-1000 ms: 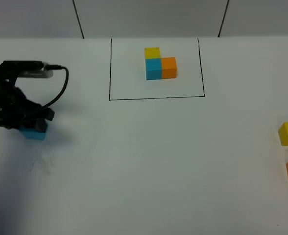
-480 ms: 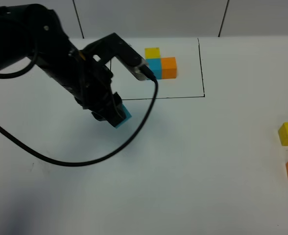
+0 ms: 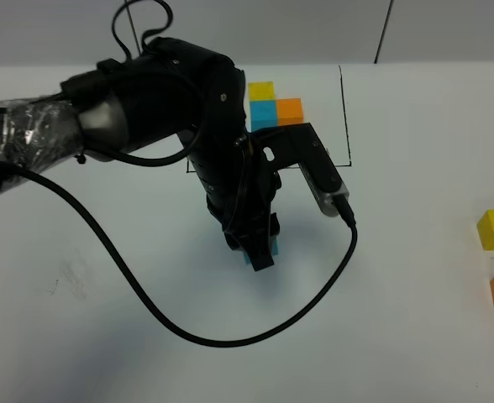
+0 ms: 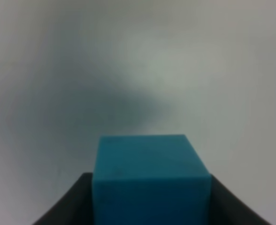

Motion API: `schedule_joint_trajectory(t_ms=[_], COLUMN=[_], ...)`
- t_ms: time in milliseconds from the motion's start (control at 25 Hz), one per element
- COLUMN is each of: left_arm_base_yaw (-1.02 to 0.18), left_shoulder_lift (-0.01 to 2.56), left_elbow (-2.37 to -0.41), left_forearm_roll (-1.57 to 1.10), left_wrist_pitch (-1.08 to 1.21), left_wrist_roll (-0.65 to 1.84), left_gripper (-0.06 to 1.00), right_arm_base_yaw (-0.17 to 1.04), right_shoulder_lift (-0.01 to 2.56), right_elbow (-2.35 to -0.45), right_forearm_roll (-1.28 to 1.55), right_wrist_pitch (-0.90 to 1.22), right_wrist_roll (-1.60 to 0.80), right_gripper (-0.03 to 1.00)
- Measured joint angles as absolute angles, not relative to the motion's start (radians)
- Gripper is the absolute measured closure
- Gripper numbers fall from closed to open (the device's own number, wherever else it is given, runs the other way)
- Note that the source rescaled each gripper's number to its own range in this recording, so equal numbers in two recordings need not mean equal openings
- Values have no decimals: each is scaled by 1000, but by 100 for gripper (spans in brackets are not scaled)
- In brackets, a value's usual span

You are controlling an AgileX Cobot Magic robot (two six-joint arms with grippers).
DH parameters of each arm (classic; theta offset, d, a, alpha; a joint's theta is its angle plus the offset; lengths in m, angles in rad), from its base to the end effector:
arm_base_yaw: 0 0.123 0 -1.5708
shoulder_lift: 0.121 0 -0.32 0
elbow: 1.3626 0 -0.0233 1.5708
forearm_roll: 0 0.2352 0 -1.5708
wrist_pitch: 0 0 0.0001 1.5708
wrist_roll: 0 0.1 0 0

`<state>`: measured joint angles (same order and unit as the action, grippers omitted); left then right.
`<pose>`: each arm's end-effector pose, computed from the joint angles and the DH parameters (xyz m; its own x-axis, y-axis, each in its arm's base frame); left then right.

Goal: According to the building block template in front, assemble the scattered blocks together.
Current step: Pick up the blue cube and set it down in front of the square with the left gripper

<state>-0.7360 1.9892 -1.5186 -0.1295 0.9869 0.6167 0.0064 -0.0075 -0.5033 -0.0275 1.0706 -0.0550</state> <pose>0.2976 -0.2841 0.2338 -0.2662 0.9365 -0.2282 0.9608 0.2767 0.0150 -0.0477 -0.0027 0.2653 -0.4550 -0.0710 -0.8876 -0.0160 0.9973 -0.0716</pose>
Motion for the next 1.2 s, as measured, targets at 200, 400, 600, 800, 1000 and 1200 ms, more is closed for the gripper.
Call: schedule_joint_trajectory(t_ms=[200, 400, 600, 800, 1000, 1200], left_arm_base_yaw=[-761, -791, -801, -801, -801, -801], left_shoulder_lift=[2036, 2071, 2099, 2122, 2150, 2168], left_elbow=[-1521, -1526, -1528, -1528, -1528, -1528], left_forearm_roll=[-120, -118, -81, -25, -21, -21], left_wrist_pitch=[982, 936, 909, 897, 879, 853], left_wrist_roll=[616, 616, 616, 616, 616, 620], left_gripper=[94, 94, 94, 94, 94, 94], right_arm_base_yaw=[6, 6, 6, 6, 6, 6], right_shoulder_lift=[-7, -7, -7, -7, -7, -7], right_elbow=[-503, -503, -503, -503, -503, -503], right_forearm_roll=[-27, -27, -27, -27, -27, -27], right_wrist_pitch=[1071, 1071, 1071, 1071, 1071, 1071], right_wrist_roll=[-55, -55, -55, -55, -55, -55], right_gripper=[97, 97, 97, 97, 97, 97])
